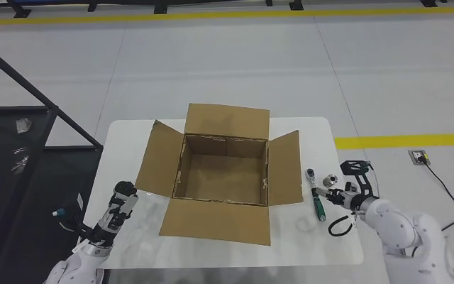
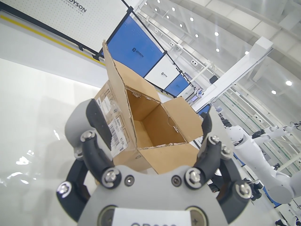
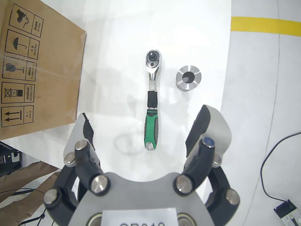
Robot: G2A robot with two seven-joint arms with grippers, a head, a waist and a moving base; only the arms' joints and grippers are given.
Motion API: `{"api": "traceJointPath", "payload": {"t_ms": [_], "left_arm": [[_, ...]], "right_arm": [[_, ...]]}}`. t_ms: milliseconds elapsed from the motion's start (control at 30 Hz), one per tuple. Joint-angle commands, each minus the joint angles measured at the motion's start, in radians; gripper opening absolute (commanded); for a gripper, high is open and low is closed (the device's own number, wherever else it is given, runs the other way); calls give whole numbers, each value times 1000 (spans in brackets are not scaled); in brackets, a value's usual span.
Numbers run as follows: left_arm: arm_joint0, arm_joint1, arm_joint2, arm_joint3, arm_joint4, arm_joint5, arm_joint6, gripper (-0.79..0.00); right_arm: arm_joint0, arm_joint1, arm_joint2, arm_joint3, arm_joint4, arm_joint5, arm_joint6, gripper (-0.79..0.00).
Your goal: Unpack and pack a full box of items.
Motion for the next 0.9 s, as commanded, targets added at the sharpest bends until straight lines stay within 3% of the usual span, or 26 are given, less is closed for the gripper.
{"api": "traceJointPath", "payload": {"t_ms": [0,233,633,667,700,733,767,867], "left_arm": [[0,0,0,0,0,0,0,0],[11,-2,-5,-18,-7,27,1,0],[15,-3,-7,-19,-8,32,7,0],[15,-3,-7,-19,-8,32,7,0],[15,-3,-7,-19,-8,32,7,0],[15,-3,-7,-19,-8,32,7,0],[15,-3,-7,-19,-8,32,7,0],[15,-3,-7,-19,-8,32,7,0]], "right_arm": [[21,3,-37,18,-38,-27,63,0],[141,-1,-144,103,-118,67,196,0],[219,-5,-209,201,-120,115,203,0],[227,-6,-214,217,-124,128,204,-31],[238,-7,-222,238,-134,145,206,-271],[251,-8,-232,260,-142,159,207,-342],[264,-10,-242,281,-144,165,205,-397],[292,-14,-264,324,-140,168,193,-419]]}}
